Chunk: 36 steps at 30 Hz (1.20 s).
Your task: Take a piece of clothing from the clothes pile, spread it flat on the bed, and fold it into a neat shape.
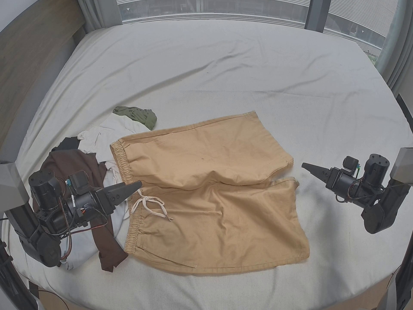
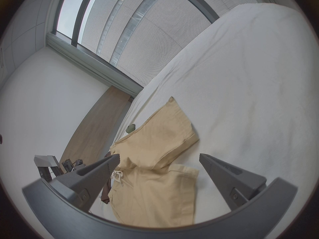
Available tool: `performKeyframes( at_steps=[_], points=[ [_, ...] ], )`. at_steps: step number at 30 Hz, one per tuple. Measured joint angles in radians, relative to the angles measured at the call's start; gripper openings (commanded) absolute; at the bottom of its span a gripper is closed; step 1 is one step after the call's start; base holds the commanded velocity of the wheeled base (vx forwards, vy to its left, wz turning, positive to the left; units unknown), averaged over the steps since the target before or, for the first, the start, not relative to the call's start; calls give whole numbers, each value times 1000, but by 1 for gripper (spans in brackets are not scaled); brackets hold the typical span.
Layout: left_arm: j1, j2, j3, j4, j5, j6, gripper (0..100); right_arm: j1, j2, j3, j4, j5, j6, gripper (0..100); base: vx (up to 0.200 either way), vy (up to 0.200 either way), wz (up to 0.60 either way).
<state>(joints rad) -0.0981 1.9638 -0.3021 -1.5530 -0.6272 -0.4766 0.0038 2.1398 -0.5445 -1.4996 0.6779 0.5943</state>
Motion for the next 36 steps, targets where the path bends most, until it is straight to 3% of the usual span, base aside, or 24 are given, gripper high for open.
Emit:
performKeyframes(
  at_steps=[13,29,30,36],
  points=[
    [-5,7,6,0,0,2,100,-4,90,-4,-13,0,-123,100,0,0,0],
    [-7,16,6,0,0,3,100,8,167,-18,-36,0,-126,100,0,0,0],
    [-7,16,6,0,0,3,100,10,172,-22,-37,0,-125,0,0,0,0],
    [-6,15,6,0,0,4,100,17,188,-37,-39,0,-124,0,0,0,0]
  ],
)
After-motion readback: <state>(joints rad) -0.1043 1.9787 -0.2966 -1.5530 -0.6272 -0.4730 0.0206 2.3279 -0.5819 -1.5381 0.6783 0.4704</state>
